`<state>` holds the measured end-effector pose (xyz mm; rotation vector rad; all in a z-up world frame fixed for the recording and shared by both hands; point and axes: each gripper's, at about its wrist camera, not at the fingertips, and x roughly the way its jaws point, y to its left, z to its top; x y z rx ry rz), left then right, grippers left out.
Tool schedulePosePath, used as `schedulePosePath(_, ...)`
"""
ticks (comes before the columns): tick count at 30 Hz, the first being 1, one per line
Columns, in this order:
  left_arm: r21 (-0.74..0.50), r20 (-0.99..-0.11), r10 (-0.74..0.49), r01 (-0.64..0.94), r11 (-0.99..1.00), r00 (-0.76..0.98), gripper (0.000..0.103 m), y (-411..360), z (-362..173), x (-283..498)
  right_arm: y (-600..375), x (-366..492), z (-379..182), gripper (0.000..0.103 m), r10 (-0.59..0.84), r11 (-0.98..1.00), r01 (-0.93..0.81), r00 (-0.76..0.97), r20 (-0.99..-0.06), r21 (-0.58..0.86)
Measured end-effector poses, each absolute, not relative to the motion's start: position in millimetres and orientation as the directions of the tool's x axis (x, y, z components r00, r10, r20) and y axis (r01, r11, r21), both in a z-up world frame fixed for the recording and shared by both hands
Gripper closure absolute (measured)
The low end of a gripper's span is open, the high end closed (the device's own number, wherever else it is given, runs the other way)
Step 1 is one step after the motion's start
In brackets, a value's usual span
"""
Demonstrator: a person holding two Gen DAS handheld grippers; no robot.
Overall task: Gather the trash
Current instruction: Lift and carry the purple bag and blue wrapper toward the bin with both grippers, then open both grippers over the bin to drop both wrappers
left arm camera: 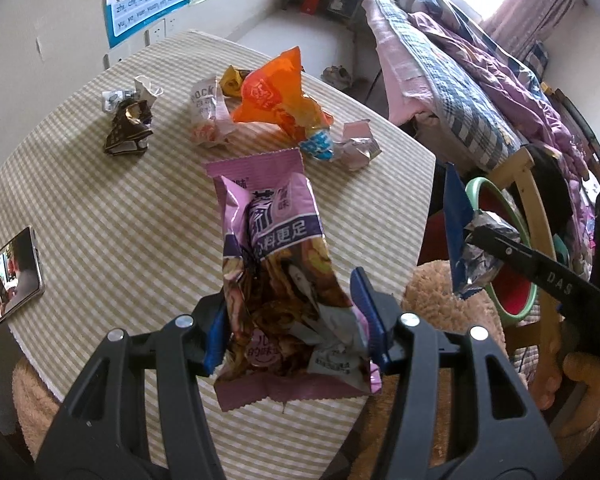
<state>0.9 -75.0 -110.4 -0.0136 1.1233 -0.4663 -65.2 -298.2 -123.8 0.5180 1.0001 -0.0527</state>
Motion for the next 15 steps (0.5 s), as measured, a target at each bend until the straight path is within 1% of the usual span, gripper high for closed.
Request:
schedulePosePath(7,-0.224,-0.871,-0.357,0.373,0.9,0.337,0.051,-87,-111,-3,-303,-68,-123,0.084,0.195,0.873,0.273,0.564,-0.802,0.404)
schedulePosePath(15,-0.216,-0.861,-0.373,0.415,0.884,0.346,0.051,-113,-104,-4,-330,-80,-120,0.083,0.158,0.855,0.319,0.591,-0.791,0.409)
